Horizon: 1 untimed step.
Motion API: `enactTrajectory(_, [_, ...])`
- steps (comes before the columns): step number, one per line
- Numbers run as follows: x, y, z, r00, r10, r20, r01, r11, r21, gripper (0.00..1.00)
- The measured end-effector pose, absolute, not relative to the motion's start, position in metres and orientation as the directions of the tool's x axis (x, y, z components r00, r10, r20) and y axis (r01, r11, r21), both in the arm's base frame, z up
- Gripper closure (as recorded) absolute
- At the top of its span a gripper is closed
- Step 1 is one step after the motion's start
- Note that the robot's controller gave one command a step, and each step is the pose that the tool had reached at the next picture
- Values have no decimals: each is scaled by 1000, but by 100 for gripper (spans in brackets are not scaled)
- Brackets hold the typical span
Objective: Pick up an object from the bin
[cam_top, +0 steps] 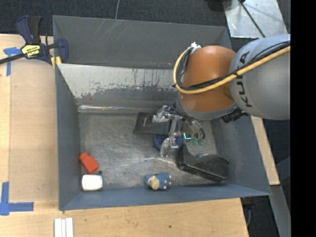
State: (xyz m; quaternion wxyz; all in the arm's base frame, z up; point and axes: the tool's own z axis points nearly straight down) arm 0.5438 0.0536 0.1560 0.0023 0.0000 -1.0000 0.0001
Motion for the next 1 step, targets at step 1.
enactTrajectory(1, [568, -8, 82, -953, -301, -20, -302, 953, 11, 0])
